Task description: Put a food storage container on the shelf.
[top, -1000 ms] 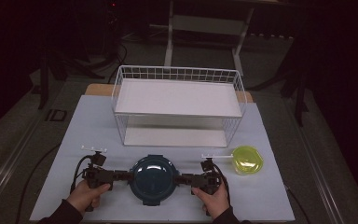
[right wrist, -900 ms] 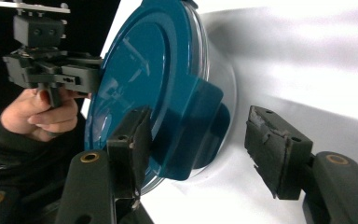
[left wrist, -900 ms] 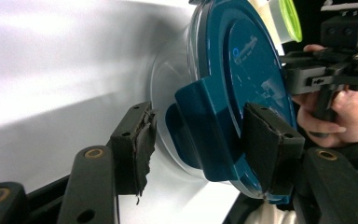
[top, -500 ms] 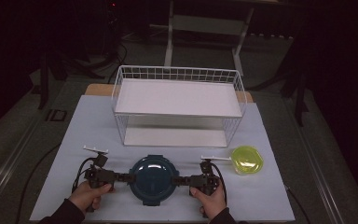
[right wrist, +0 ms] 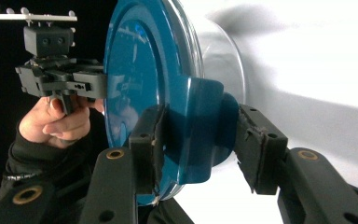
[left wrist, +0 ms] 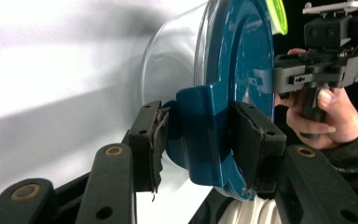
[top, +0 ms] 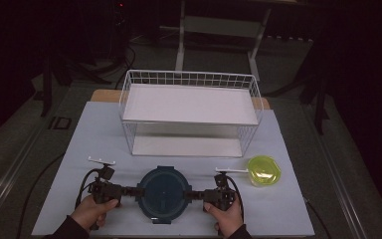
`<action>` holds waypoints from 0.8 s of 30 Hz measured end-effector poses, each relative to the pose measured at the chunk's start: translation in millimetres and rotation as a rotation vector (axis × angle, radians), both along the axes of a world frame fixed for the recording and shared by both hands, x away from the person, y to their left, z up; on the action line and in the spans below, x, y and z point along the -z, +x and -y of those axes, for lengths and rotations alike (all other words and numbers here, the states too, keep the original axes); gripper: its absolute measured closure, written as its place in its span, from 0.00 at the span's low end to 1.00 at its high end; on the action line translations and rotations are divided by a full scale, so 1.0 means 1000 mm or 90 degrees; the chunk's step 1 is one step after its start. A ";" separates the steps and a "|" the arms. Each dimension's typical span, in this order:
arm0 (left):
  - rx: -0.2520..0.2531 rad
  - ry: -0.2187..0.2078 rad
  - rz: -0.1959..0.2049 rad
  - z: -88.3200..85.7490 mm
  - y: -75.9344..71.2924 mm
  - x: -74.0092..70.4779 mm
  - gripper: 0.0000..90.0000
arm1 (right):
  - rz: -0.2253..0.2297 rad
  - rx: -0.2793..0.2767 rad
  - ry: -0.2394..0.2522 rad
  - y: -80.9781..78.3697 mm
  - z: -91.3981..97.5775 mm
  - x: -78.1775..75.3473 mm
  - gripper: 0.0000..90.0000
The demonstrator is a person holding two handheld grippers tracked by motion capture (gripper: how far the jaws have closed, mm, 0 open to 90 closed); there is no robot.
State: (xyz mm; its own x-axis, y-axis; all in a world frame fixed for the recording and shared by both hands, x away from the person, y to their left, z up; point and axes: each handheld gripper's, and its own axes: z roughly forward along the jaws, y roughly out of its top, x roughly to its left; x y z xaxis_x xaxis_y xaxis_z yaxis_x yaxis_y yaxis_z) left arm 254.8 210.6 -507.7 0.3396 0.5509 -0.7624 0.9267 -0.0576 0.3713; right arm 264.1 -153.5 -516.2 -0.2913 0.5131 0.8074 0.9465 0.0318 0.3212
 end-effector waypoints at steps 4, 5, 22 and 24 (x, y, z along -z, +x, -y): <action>-0.003 -0.004 -0.003 -0.001 -0.003 -0.001 0.62 | 0.009 -0.004 -0.001 -0.002 -0.001 -0.002 0.61; -0.005 -0.005 -0.003 -0.001 -0.004 -0.001 0.62 | 0.013 -0.007 -0.002 -0.002 -0.001 -0.003 0.61; -0.013 -0.008 0.026 0.004 -0.005 -0.020 0.63 | 0.060 -0.020 -0.014 0.000 0.003 -0.022 0.61; -0.016 -0.010 0.033 0.006 -0.004 -0.023 0.63 | 0.064 -0.015 -0.015 0.001 0.004 -0.027 0.61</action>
